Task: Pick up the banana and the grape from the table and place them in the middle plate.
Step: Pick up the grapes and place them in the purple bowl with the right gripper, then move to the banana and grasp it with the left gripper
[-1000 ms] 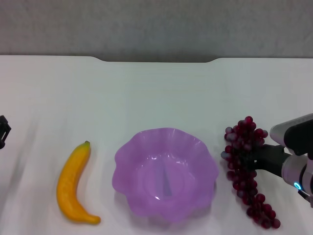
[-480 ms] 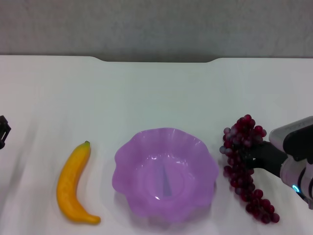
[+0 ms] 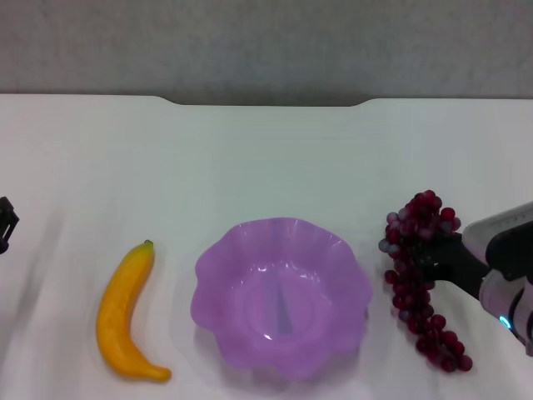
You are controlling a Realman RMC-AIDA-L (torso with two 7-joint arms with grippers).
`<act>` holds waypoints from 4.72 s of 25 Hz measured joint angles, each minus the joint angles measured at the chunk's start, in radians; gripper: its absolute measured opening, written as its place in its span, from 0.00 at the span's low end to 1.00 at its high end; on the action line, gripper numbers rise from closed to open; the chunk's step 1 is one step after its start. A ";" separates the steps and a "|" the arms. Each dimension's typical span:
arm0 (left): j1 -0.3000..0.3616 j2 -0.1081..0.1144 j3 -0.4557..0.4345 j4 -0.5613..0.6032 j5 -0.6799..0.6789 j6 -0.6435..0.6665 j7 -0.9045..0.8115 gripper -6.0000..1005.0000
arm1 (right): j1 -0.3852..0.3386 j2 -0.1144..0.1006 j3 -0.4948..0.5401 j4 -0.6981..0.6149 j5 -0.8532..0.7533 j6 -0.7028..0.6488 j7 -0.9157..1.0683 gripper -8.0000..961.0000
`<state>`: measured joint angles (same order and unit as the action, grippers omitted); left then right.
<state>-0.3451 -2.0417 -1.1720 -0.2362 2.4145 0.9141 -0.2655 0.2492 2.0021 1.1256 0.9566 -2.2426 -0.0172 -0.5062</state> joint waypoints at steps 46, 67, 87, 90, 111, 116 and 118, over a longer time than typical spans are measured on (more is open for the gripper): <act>0.002 0.000 0.000 0.000 0.000 0.000 0.003 0.79 | -0.111 -0.002 -0.176 0.034 -0.065 -0.407 0.000 0.18; 0.007 0.002 -0.002 0.001 0.000 0.000 0.001 0.79 | -0.307 -0.012 -0.188 0.424 -0.289 -0.425 0.007 0.18; -0.008 -0.002 0.006 -0.003 0.000 -0.002 0.000 0.79 | -0.029 0.000 -0.296 0.149 -0.275 -0.215 0.125 0.17; -0.009 -0.002 0.004 -0.005 0.000 -0.015 -0.001 0.79 | -0.018 0.003 -0.300 0.127 -0.275 -0.215 0.129 0.17; -0.020 -0.003 0.003 -0.002 0.000 -0.026 -0.012 0.79 | 0.030 0.006 -0.355 -0.047 -0.275 -0.461 0.199 0.56; -0.019 -0.003 0.007 -0.005 0.000 -0.026 -0.014 0.79 | 0.027 0.007 -0.354 -0.159 -0.275 -0.722 0.268 0.76; -0.020 -0.003 0.008 -0.005 0.000 -0.026 -0.014 0.79 | 0.032 0.008 -0.357 -0.218 -0.275 -0.781 0.317 0.84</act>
<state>-0.3652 -2.0448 -1.1643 -0.2408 2.4147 0.8883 -0.2793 0.2816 2.0104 0.7682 0.7391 -2.5174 -0.7979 -0.1889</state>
